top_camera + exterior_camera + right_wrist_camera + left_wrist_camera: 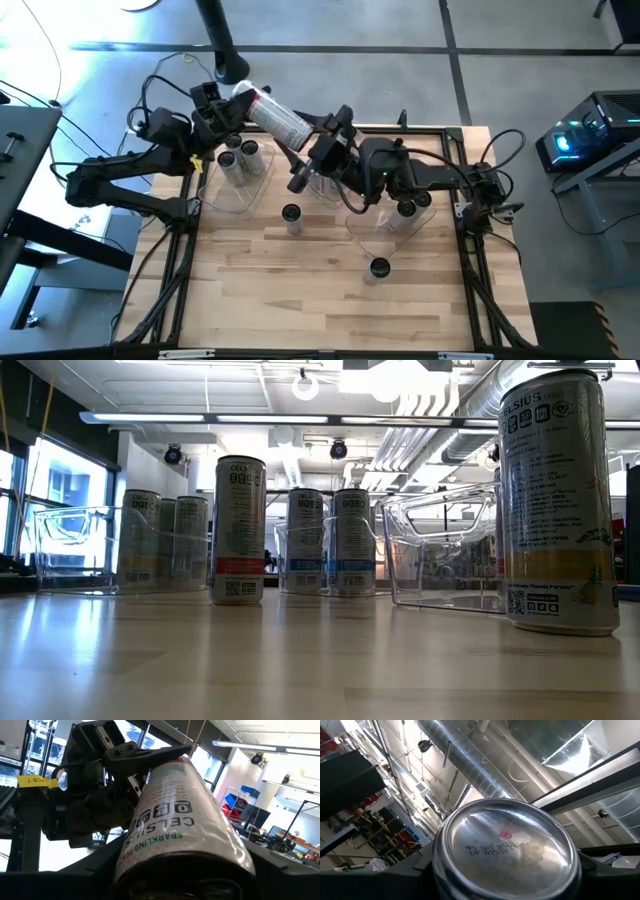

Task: Sort soda cans
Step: Adjust the white-pink soda can in the top right transparent bin

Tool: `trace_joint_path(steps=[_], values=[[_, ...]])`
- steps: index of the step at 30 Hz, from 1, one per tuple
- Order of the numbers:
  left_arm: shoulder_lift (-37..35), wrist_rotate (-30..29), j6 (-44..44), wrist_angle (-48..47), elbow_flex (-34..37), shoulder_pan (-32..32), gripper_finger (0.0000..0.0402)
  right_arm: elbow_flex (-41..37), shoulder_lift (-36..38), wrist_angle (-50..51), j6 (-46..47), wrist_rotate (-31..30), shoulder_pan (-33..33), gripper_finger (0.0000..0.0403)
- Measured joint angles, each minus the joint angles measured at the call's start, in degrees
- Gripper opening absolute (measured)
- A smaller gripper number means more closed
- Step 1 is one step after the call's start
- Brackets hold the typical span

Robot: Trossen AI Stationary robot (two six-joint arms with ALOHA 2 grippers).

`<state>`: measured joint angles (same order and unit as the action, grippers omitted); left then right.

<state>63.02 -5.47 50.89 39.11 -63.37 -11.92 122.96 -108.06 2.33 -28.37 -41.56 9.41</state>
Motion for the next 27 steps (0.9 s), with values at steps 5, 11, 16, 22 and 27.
trace_joint_path(steps=[5,11,16,22,27], values=[[0.0,0.1,-0.6,0.0,0.0,0.0,0.0232,0.0,0.0,-0.3,-0.2,-0.1,0.1,0.0234],[0.0,0.5,-1.1,-0.4,-0.1,0.1,0.0232,0.0,-0.1,-0.8,-0.8,-1.3,0.9,0.0234],[0.0,2.7,-3.6,-0.9,-0.2,-0.1,0.0232,-0.1,-0.1,-1.8,-3.8,-3.9,2.0,0.0234],[-0.1,4.0,-6.2,-1.4,-0.2,-2.2,0.0335,-0.2,1.1,-1.5,-4.1,-7.2,2.7,0.0234],[-0.2,10.0,-6.3,-1.8,-0.1,-4.6,0.0369,-0.1,2.6,-2.1,-5.6,-10.9,3.2,0.0234]])
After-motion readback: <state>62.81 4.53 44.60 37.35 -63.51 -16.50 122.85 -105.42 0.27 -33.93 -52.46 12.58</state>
